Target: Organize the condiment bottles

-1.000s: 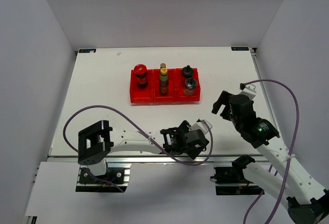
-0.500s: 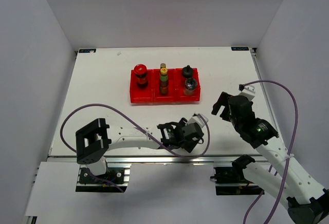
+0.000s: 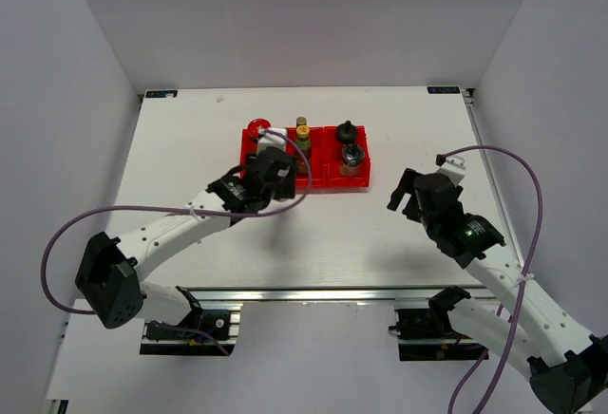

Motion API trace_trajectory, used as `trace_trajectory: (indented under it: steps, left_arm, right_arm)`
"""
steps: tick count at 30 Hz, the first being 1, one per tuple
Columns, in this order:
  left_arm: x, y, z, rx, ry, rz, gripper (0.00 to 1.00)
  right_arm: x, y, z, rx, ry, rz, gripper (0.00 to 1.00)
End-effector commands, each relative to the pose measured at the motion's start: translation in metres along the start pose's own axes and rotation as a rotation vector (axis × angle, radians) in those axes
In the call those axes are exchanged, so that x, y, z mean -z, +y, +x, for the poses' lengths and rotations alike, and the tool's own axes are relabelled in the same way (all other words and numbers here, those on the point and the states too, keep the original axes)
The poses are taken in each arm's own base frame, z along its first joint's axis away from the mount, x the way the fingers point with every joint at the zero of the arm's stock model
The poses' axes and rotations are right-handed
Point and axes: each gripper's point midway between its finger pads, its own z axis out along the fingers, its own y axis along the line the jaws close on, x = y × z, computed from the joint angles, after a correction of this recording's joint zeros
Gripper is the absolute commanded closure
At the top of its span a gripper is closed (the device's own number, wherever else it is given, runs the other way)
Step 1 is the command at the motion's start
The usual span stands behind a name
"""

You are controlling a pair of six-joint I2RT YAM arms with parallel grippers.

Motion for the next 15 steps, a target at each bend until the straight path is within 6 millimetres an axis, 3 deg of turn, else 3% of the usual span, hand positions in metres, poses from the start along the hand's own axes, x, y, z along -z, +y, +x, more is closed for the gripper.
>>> trace_trajectory:
  steps: [1,5,8,15]
  left_arm:
    - [-0.005,0.036,-0.055,0.112,-0.133,-0.068,0.71]
    - [-0.021,0.059,-0.082,0.112,-0.166,-0.125,0.72]
    - [-0.04,0.075,-0.091,0.139,-0.157,-0.158,0.71]
    - [-0.078,0.08,-0.104,0.129,-0.15,-0.149,0.71]
  right_arm:
    - [-0.005,0.004,-0.015,-0.057,-0.069,0.003,0.11]
    - [-0.008,0.008,-0.021,-0.048,-0.077,0.007,0.11]
    - [-0.011,0.007,-0.022,-0.04,-0.084,0.021,0.11]
    - [-0.013,-0.002,-0.028,-0.022,-0.111,0.075,0.11]
